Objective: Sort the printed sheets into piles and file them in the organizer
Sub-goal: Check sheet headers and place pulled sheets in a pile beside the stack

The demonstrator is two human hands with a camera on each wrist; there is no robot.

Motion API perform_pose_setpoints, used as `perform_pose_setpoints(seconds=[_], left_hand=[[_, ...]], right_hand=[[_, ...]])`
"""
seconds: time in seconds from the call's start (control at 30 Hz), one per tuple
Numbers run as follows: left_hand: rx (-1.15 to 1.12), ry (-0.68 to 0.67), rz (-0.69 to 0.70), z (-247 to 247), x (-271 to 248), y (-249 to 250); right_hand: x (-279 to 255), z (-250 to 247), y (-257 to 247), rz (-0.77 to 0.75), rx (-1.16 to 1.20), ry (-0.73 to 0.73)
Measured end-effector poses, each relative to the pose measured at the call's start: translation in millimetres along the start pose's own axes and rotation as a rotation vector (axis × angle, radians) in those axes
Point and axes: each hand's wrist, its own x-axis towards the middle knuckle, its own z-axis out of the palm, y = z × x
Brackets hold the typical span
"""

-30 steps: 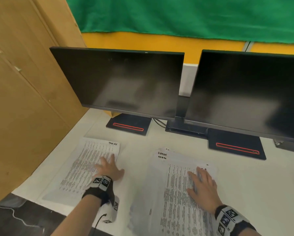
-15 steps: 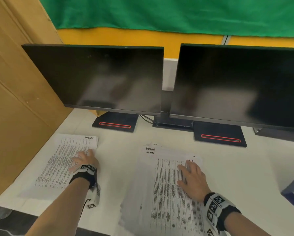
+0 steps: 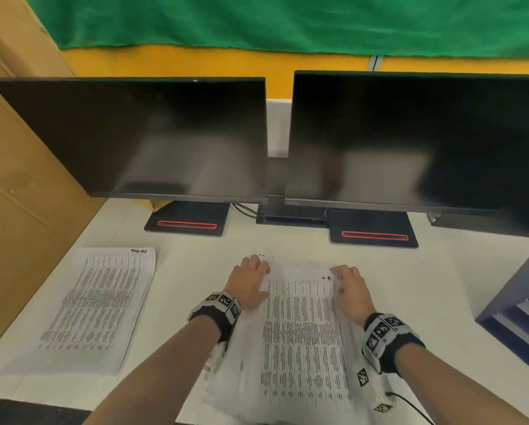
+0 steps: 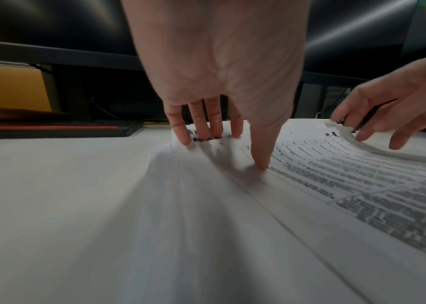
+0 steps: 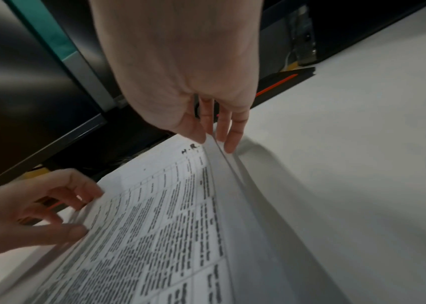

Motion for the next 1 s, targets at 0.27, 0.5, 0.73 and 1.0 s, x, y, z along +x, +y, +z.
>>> perform_pose_setpoints(seconds=[0.27,0.5,0.73,1.0], left_hand=[[-0.029,0.195,0.122,-2.7,-2.3,-4.7],[0.013,0.227,0.322,-14.2,-8.2,-1.8],[-0.156,0.059,-0.005,-21.7,6.6,-23.5],[-0.32,-0.006,-0.1,-39.1,19.0,-31.4]], right_hand=[[-4.1,-3.5,8.0,0.07,0.105,0.1],[-13.9,-5.2,13.0,-0.183,-0.133,0.059],[-11.5,-7.7,6.4,-0.172,-0.063,0.09],[1.6,-7.7,-10.0,-0.217,-0.039,-0.039]])
